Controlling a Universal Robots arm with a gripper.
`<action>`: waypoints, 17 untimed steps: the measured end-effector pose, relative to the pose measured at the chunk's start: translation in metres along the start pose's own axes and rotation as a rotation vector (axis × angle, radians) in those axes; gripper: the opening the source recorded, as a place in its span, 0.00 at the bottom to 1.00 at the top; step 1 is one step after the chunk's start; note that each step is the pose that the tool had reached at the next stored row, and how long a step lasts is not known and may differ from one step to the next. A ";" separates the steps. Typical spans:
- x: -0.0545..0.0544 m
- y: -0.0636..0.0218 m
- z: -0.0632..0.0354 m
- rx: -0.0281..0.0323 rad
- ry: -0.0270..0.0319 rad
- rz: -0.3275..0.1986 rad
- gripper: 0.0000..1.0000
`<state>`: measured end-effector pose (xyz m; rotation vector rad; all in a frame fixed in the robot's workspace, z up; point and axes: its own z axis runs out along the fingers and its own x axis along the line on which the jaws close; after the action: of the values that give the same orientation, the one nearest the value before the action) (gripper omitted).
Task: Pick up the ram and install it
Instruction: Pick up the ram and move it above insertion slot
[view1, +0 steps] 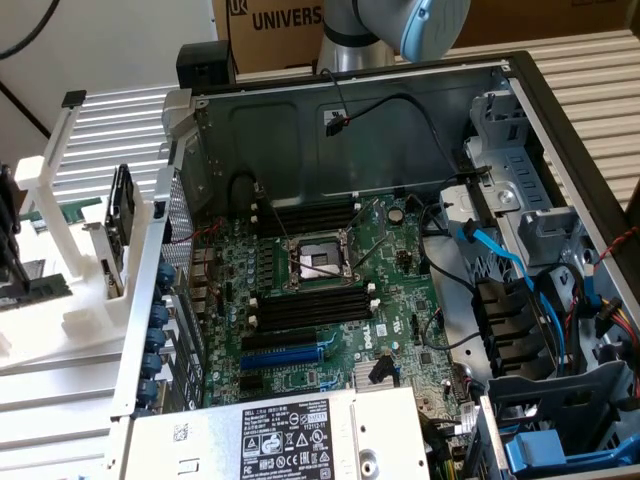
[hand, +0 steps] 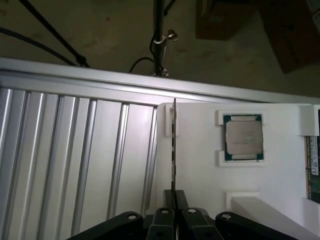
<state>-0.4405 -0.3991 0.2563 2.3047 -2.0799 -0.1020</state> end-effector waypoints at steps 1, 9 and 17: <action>0.000 0.0006 -0.0069 0.0000 0.0011 0.004 0.13; -0.001 0.0018 -0.0197 0.0004 0.0010 0.015 0.13; -0.001 0.0034 -0.0409 0.0009 0.0162 0.016 0.13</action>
<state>-0.4410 -0.3989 0.2974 2.2807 -2.0912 -0.0818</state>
